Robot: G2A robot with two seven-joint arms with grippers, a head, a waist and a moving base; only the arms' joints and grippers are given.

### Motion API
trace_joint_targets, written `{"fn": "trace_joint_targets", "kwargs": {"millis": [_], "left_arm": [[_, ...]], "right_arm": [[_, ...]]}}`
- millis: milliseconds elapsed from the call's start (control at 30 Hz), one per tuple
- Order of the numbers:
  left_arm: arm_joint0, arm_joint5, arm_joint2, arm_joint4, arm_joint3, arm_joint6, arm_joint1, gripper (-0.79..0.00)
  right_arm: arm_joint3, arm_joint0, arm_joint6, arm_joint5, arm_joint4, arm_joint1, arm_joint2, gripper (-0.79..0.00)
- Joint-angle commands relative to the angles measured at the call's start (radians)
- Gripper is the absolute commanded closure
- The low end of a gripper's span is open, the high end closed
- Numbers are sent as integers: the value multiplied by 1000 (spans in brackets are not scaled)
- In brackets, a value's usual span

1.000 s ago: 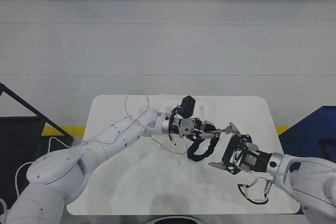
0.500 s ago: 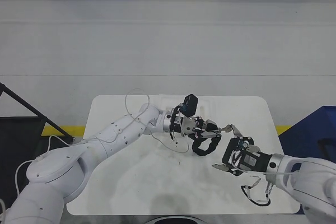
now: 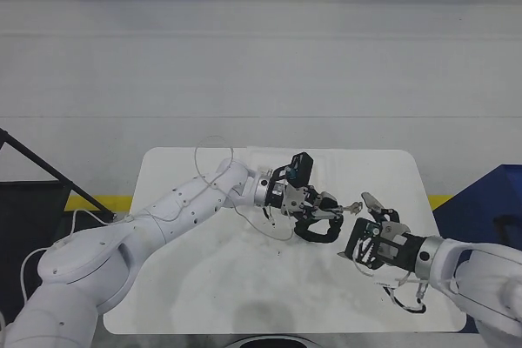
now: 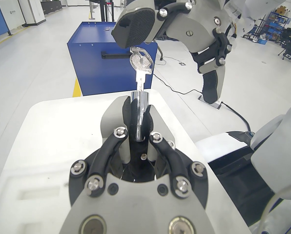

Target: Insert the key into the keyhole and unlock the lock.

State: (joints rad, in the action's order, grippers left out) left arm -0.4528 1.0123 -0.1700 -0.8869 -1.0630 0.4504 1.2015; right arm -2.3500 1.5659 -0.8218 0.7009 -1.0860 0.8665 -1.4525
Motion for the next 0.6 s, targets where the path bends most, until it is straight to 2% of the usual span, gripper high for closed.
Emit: {"fn": "trace_joint_targets", "kwargs": {"millis": [0,200,567], "left_arm": [[3,0,0,2,-4,-6,-1,0],[12,0,0,8,-11,-13,0,0],[12,0,0,-23,-6,5,0,0]], "right_arm": [[0,-5,-6,23,-7,-1,12,-785],[0,-14,-40,57,-18,-5,39,-785],[3,-23,-33,50,37,-11,27,-785]]}}
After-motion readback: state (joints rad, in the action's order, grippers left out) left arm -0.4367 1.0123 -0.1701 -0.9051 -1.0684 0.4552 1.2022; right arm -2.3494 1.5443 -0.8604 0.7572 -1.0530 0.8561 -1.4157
